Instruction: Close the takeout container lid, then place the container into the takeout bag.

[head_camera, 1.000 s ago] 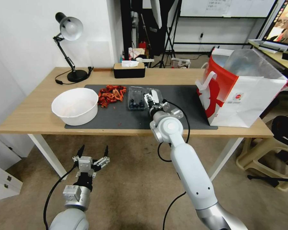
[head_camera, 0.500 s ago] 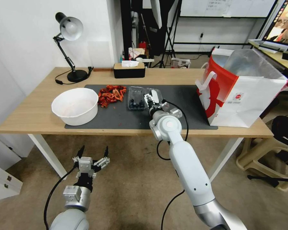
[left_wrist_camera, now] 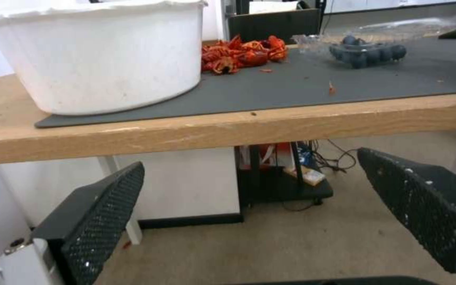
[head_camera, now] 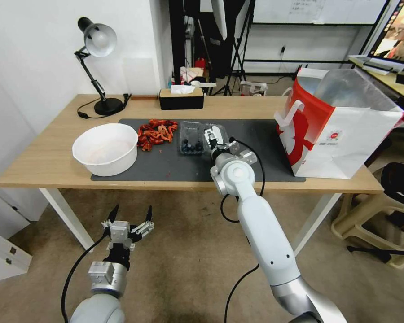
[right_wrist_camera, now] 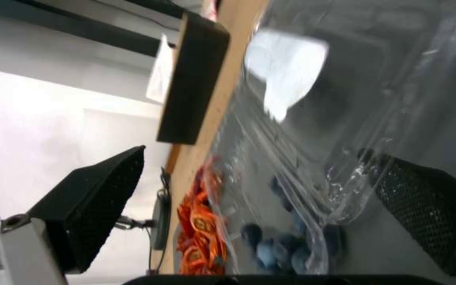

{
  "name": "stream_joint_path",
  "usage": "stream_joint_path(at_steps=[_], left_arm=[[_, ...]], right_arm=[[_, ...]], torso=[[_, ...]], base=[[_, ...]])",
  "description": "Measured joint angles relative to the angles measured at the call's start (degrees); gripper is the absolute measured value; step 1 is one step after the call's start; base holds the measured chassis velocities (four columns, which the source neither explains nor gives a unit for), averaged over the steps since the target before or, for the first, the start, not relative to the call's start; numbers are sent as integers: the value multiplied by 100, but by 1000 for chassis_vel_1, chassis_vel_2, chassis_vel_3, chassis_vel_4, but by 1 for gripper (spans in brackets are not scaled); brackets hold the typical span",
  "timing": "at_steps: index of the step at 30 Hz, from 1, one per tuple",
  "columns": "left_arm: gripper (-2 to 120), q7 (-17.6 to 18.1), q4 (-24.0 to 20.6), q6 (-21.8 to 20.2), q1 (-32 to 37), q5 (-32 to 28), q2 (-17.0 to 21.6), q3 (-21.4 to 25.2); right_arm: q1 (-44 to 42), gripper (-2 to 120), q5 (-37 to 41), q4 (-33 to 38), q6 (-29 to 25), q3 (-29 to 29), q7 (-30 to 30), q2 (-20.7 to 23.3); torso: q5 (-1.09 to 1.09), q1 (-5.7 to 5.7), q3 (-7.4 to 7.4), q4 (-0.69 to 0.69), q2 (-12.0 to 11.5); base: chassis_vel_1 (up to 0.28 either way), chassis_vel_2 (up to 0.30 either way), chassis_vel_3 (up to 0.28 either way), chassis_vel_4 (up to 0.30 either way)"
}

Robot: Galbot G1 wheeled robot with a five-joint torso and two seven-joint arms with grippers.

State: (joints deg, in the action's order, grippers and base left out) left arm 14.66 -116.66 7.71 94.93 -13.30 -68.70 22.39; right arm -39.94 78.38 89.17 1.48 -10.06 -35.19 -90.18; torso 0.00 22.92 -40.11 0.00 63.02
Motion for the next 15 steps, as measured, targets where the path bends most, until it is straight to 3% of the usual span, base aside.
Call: stream_joint_path(at_steps=[15], left_arm=[[100,11,-42,26,63,15,-4,55]], right_arm=[[-128,100,-1445,173,-48,155,440,230]], torso=[[0,0,0,0,0]], base=[[0,0,0,0]])
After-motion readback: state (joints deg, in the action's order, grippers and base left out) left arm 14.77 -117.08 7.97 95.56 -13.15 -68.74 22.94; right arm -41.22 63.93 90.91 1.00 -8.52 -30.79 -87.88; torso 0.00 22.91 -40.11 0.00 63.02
